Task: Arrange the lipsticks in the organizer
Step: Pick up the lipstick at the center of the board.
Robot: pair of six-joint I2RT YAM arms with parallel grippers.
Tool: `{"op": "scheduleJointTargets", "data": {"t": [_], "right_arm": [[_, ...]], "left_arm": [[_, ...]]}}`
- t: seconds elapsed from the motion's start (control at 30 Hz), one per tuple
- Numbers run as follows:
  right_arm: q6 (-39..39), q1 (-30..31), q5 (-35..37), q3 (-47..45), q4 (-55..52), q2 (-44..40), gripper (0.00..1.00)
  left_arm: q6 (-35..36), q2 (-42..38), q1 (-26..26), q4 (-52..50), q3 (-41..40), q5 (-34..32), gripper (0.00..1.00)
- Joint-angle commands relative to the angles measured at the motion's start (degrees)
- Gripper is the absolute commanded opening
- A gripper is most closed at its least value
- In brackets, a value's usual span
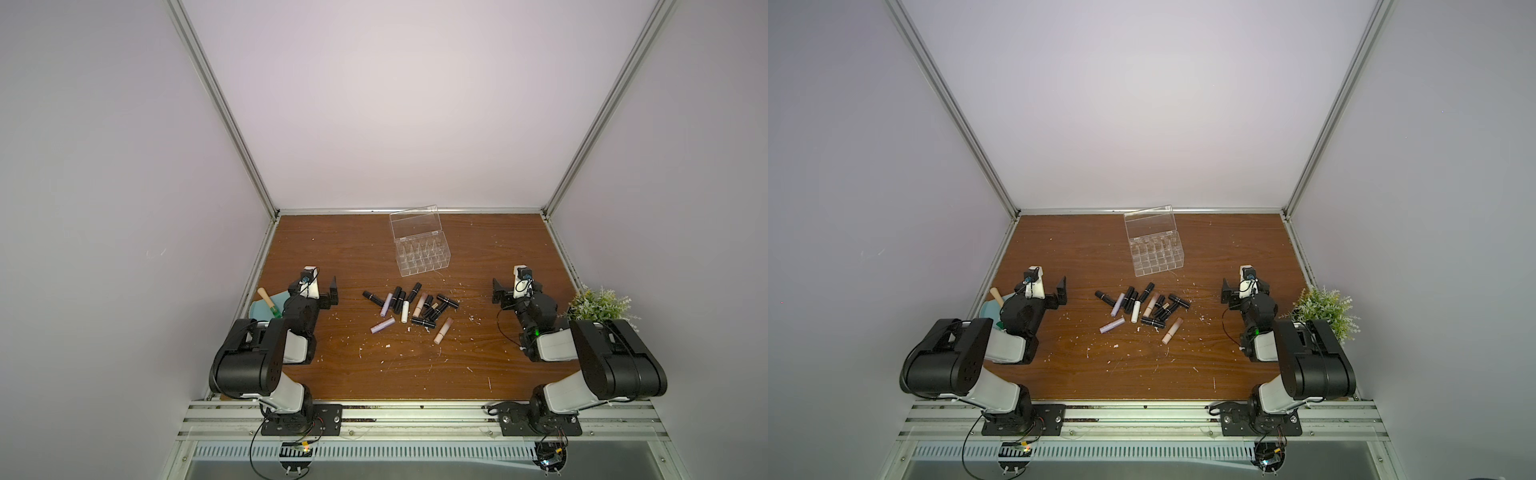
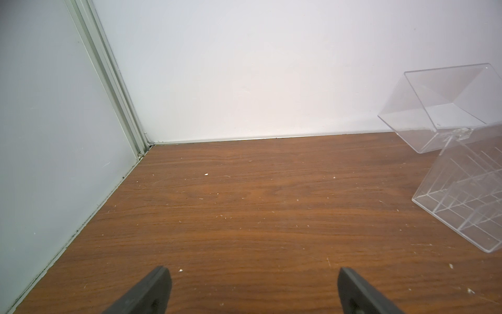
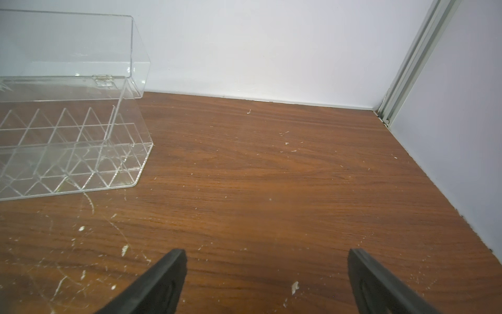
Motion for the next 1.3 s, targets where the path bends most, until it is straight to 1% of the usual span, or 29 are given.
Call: {"op": "scheduleJointTargets", "data": {"t": [0.0,0.03,0.1,0.17,0.23,0.3,0.33,0.37,0.4,0.43,0.47,0.5,0.57,0.6,0.7,0.83,0.9,0.97,1.03,1.07,1.13,1.17,1.2,1.27], "right_arm": [[0.7,0.0,1.4,1.1,0.3,-2.1,1.0],[0.5,0.2,1.6,1.6,-2.3,-3.7,1.0],[1.6,0.9,3.5,4.8,-13.4,-9.3,1.0],[5.7,1.0,4.8,8.8,-24.2,-13.8,1.0],[10.9,1.0,4.9,12.2,-33.3,-17.5,1.0],[12.1,1.0,3.5,14.7,-40.2,-21.0,1.0],[12.1,1.0,3.8,15.1,-41.7,-22.5,1.0],[14.9,0.9,6.1,14.8,-42.3,-24.1,1.0],[18.6,1.0,8.5,14.3,-42.9,-25.9,0.99],[20.4,0.9,8.7,13.6,-43.3,-27.4,1.0],[20.3,0.6,6.9,12.6,-42.3,-28.8,1.0],[20.1,0.6,5.2,11.9,-41.1,-29.7,1.0],[20.4,0.6,2.4,12.6,-42.0,-30.0,1.0],[20.2,0.5,0.9,14.1,-43.7,-29.3,1.0],[19.4,0.6,-2.9,18.0,-48.1,-25.9,1.0],[19.3,0.6,-10.0,21.4,-50.4,-21.0,1.0],[19.8,0.6,-13.5,23.1,-51.4,-18.5,1.0],[20.3,0.6,-15.8,24.1,-51.9,-16.7,0.99],[20.5,0.9,-17.1,24.5,-51.8,-15.5,0.99],[20.4,1.1,-17.1,24.6,-52.0,-15.2,0.99],[20.3,1.3,-16.8,24.3,-51.8,-15.1,0.98],[20.1,1.3,-16.4,24.2,-51.9,-15.1,0.97],[19.9,1.4,-16.1,24.2,-52.1,-15.2,0.96],[19.5,1.5,-15.7,24.0,-52.3,-15.5,0.91]], "left_arm": [[0.4,-0.4,-0.8,1.6,-0.4,-2.6,0.99],[0.5,-1.2,-1.2,1.9,-0.8,-3.9,0.99],[1.0,-4.9,-2.8,1.8,-2.2,-8.1,1.0],[2.2,-8.8,-5.0,1.6,-3.7,-12.5,1.0],[5.0,-12.5,-8.2,1.6,-5.0,-15.6,1.0],[9.1,-16.2,-12.5,1.0,-6.0,-18.0,1.0],[9.8,-18.2,-14.2,0.6,-6.2,-19.1,1.0],[8.4,-20.7,-15.3,0.3,-6.6,-18.9,1.0],[6.2,-23.4,-15.5,-0.3,-6.9,-17.4,1.0],[4.4,-25.6,-15.5,-1.2,-6.9,-15.7,1.0],[2.1,-28.1,-15.5,-2.8,-6.8,-13.8,1.0],[-2.0,-30.6,-15.6,-5.5,-6.7,-13.6,1.0],[-12.0,-34.6,-15.5,-13.8,-4.8,-13.7,1.0],[-13.7,-35.2,-15.5,-17.5,-3.2,-11.9,1.0],[-16.5,-33.1,-15.5,-23.6,1.8,-5.6,1.0],[-21.3,-28.8,-15.5,-26.4,5.7,1.3,1.0],[-24.1,-27.2,-15.5,-34.8,10.1,1.8,1.0],[-25.2,-25.4,-15.5,-43.8,14.1,1.6,1.0],[-27.1,-23.2,-15.5,-51.8,17.6,1.3,1.0],[-28.0,-22.2,-15.5,-54.9,19.1,2.6,1.0],[-30.2,-20.5,-15.9,-58.8,20.6,5.1,1.0],[-31.2,-20.2,-16.7,-60.0,20.7,5.4,1.0],[-31.6,-20.2,-17.7,-60.5,20.5,5.0,1.0],[-32.5,-20.8,-20.3,-60.9,19.1,2.1,1.0]]}}
